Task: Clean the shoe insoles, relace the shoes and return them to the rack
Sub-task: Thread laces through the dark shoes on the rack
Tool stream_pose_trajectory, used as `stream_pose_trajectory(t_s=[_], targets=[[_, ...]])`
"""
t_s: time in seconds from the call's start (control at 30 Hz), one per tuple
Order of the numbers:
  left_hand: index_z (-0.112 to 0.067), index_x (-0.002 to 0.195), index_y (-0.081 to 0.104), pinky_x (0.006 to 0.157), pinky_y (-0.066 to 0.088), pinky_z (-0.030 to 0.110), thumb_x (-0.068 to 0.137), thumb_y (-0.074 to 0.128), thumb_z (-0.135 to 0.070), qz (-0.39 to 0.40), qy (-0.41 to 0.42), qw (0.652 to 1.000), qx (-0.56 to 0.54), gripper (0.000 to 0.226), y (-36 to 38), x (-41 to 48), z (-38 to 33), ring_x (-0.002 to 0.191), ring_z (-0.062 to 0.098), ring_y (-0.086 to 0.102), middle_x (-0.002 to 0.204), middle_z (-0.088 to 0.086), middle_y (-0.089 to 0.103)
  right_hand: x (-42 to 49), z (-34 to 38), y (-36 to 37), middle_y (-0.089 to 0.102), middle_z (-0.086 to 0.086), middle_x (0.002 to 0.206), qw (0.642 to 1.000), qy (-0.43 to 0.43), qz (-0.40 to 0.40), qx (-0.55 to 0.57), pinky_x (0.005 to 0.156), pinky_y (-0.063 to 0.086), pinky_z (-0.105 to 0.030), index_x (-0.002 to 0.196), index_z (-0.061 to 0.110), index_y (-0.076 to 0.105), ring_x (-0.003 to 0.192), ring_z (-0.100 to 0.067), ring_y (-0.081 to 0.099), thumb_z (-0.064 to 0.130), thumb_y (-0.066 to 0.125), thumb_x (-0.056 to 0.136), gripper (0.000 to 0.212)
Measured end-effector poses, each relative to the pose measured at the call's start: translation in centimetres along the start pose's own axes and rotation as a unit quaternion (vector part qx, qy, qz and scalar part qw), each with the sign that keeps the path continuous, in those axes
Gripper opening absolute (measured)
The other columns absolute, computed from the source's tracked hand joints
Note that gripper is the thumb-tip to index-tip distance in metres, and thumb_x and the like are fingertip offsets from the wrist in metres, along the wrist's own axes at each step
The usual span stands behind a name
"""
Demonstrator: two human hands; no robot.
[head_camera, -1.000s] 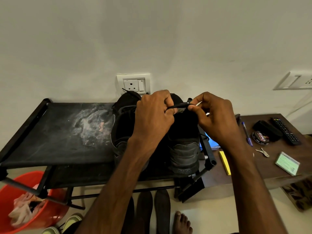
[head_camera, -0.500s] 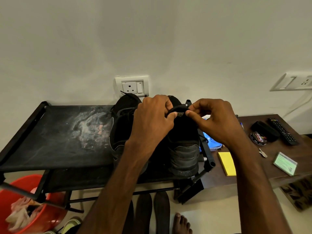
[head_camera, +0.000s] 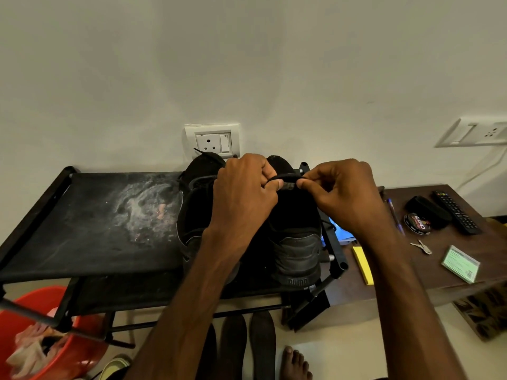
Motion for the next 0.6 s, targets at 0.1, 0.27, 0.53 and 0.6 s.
stream_pose_trajectory(t_s=[0.1, 0.27, 0.53, 0.6], targets=[[-0.025, 0.081, 0.074, 0.073, 0.062, 0.034, 0.081, 0.084, -0.035, -0.001, 0.002, 1.000, 0.002, 0.014, -0.2, 0.0, -0.2, 0.066, 0.005, 0.066, 0.067, -0.014, 0.067, 0.0, -0.2, 0.0, 0.074, 0.010, 0.073, 1.000, 0.017, 0.003, 0.008, 0.069, 0.059, -0.026, 0.091, 0.023, 0.082, 0.068, -0.005, 0.069, 0.029, 0.079, 0.089, 0.007], [-0.029, 0.087, 0.071, 0.074, 0.060, 0.029, 0.080, 0.083, -0.044, 0.039, 0.006, 0.999, 0.034, 0.021, -0.8, -0.2, -0.4, 0.068, -0.002, 0.064, 0.072, -0.017, 0.068, -0.2, -0.5, -0.5, 0.075, 0.009, 0.077, 0.996, 0.045, 0.053, 0.060, 0.071, 0.056, -0.013, 0.094, 0.021, 0.079, 0.075, -0.005, 0.071, 0.030, 0.083, 0.085, 0.013], [-0.029, 0.097, 0.067, 0.068, 0.047, 0.019, 0.078, 0.078, -0.063, 0.080, -0.015, 0.995, 0.057, 0.040, -1.2, -0.3, -0.1, 0.075, -0.001, 0.064, 0.084, -0.015, 0.070, -0.4, -0.7, -0.6, 0.075, 0.007, 0.083, 0.990, 0.055, 0.108, 0.068, 0.076, 0.057, -0.014, 0.107, 0.024, 0.074, 0.081, -0.004, 0.072, 0.040, 0.081, 0.083, 0.029], [-0.029, 0.096, 0.068, 0.068, 0.048, 0.018, 0.077, 0.076, -0.067, 0.089, -0.016, 0.994, 0.060, 0.043, -1.2, -0.3, -0.1, 0.074, -0.001, 0.065, 0.082, -0.015, 0.071, -0.4, -0.7, -0.7, 0.076, 0.007, 0.085, 0.990, 0.055, 0.111, 0.069, 0.075, 0.056, -0.012, 0.110, 0.025, 0.073, 0.082, -0.003, 0.072, 0.041, 0.080, 0.083, 0.033]])
Point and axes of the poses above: each hand's wrist, its own x-axis towards the middle knuckle, its own y-axis out of the palm, z = x × y, the point moved 3 cm from there along x, towards the middle knuckle
